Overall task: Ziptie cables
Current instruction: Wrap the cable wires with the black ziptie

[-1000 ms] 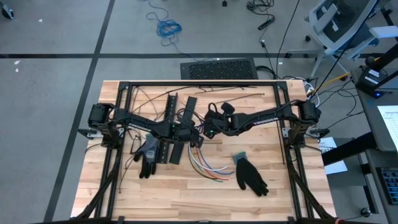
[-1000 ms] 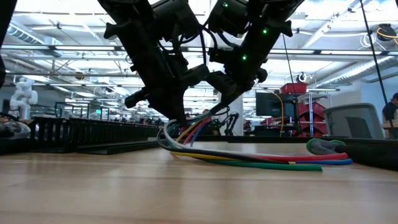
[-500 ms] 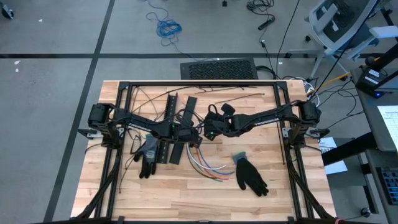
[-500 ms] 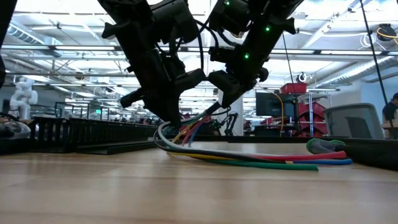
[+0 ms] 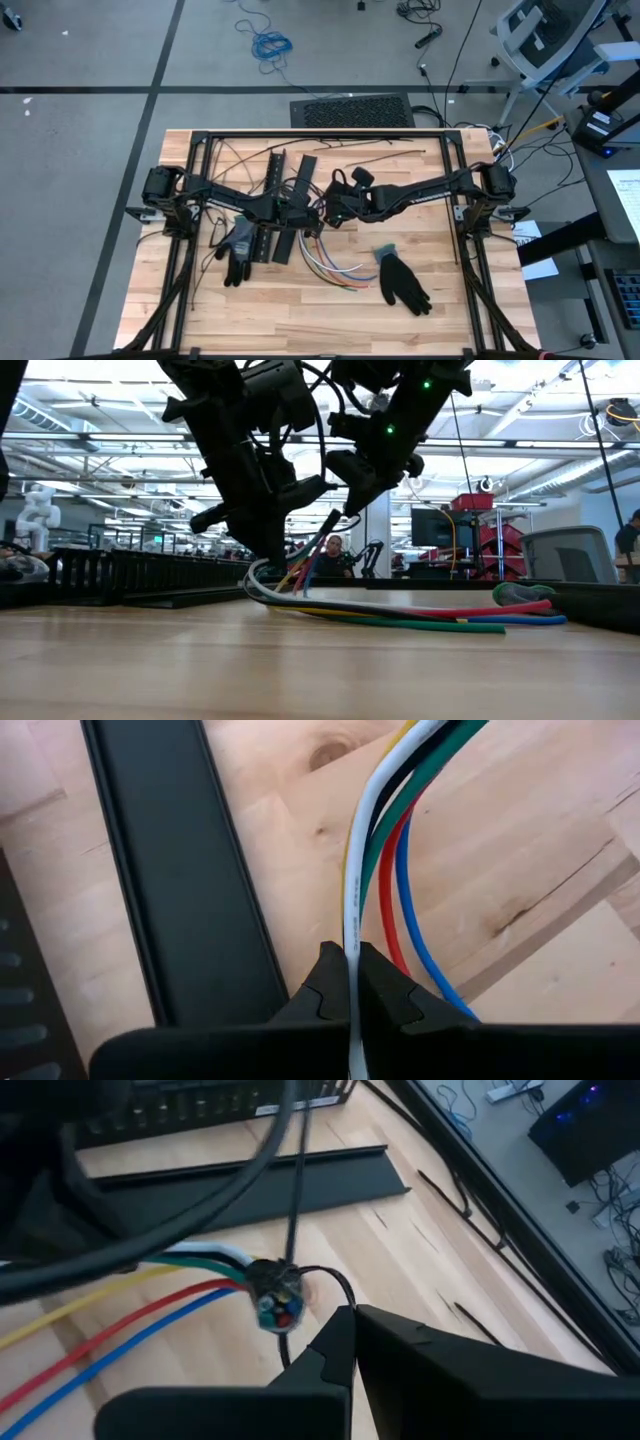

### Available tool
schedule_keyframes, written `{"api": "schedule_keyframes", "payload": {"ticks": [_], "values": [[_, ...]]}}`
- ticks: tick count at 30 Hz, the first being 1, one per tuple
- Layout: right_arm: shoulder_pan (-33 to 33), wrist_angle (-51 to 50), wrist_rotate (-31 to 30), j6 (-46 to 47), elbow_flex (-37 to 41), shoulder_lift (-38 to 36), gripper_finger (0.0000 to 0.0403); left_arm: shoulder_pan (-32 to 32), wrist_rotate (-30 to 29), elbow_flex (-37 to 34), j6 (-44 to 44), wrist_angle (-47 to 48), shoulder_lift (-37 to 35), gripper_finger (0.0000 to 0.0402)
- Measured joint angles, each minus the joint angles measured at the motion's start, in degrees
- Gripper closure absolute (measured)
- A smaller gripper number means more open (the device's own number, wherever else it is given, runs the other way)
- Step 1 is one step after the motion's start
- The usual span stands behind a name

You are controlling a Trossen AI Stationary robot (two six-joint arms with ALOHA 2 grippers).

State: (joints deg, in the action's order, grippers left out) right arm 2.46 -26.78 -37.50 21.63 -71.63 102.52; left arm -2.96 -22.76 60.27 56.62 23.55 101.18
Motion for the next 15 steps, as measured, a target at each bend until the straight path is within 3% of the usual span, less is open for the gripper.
{"api": "schedule_keyframes", "payload": {"ticks": [9, 15], "values": [[2.5, -2.2, -0.8, 2.6, -0.2, 0.0, 0.0403, 0.1, 0.0, 0.0, -0.2, 0.7, 0.0, 0.0398], [0.2, -15.2, -5.1, 3.8, -0.4, -1.4, 0.0403, -0.2, -1.1, -0.3, -4.7, 4.2, 0.0, 0.0398]]}}
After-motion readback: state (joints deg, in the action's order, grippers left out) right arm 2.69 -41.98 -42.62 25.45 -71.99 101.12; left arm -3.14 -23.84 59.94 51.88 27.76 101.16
